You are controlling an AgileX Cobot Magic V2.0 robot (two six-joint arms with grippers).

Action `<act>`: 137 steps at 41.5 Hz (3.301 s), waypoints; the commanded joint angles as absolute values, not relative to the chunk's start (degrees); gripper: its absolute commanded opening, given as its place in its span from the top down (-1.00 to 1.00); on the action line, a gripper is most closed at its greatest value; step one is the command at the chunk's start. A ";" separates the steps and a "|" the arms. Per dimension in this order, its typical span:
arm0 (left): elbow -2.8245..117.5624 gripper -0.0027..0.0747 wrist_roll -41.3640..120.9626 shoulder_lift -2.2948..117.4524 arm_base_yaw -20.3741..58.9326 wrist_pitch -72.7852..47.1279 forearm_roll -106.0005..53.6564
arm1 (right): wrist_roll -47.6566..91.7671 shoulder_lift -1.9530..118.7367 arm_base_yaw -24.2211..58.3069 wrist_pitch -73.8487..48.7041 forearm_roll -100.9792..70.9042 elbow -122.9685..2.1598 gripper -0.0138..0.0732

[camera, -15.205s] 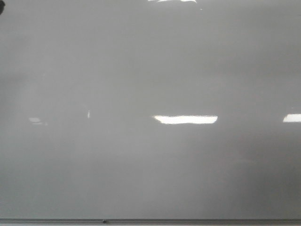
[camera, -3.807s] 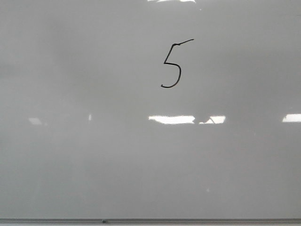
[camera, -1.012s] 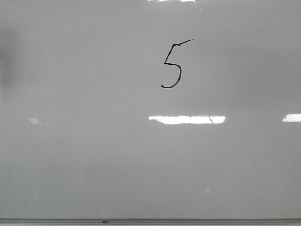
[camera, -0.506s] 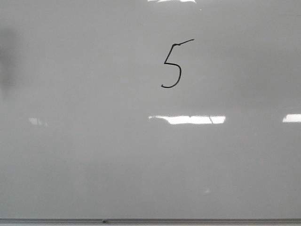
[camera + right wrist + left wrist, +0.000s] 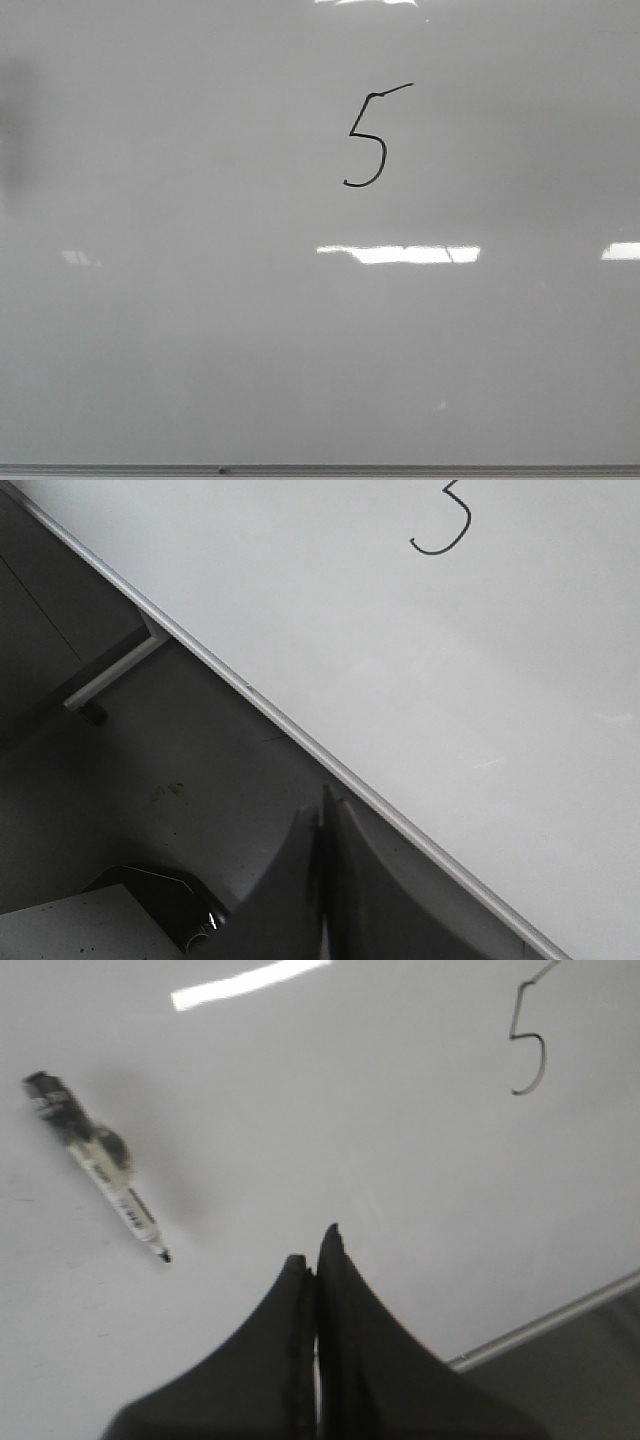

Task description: Write number 5 on whiteboard

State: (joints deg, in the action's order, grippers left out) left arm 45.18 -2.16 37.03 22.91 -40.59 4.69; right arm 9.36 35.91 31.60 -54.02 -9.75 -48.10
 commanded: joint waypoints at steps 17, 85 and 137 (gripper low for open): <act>20.99 0.98 -2.13 9.63 3.20 -20.53 0.00 | 9.38 35.98 31.27 -50.06 -9.77 -49.56 0.84; -0.68 0.98 -1.92 -1.23 1.27 5.69 2.36 | 9.38 35.98 31.27 -50.12 -9.77 -49.56 0.84; -0.68 0.98 -1.92 -1.12 1.17 5.69 0.79 | 9.98 32.31 29.03 -48.22 -9.51 -46.34 0.84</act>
